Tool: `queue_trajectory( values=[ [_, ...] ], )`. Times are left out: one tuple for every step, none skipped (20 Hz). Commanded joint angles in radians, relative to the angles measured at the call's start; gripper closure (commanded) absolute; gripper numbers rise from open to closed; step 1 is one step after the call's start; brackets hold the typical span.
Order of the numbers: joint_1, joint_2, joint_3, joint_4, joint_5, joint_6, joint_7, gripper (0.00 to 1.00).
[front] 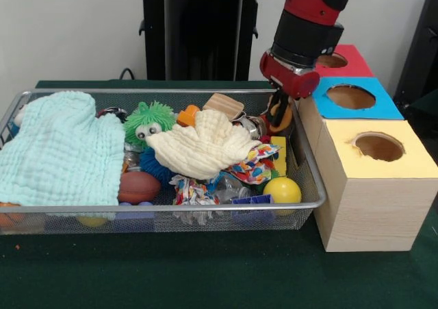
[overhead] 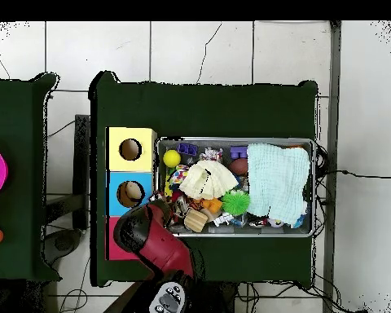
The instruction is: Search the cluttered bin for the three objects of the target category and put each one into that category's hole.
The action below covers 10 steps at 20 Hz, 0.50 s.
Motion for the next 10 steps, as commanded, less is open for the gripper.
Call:
queue_trajectory(
  values=[
    [0.030, 0.004, -0.050, -0.037, -0.134, 0.074, 0.010, 1.00],
    [0.032, -0.004, -0.052, -0.032, -0.137, 0.084, 0.014, 1.00],
    [0.032, -0.010, -0.052, -0.032, -0.146, 0.090, 0.016, 1.00],
    [0.030, -0.014, -0.049, -0.030, -0.157, 0.093, 0.026, 1.00],
    [0.032, -0.017, -0.053, -0.031, -0.169, 0.101, 0.031, 1.00],
    [0.034, -0.020, -0.057, -0.032, -0.180, 0.109, 0.036, 1.00],
    [0.035, -0.023, -0.061, -0.034, -0.193, 0.119, 0.038, 1.00],
    [0.029, -0.027, -0.060, -0.034, -0.210, 0.121, 0.035, 1.00],
    [0.019, -0.031, -0.053, -0.032, -0.225, 0.114, 0.035, 1.00],
    [0.010, -0.035, -0.046, -0.029, -0.240, 0.108, 0.034, 1.00]
  ],
)
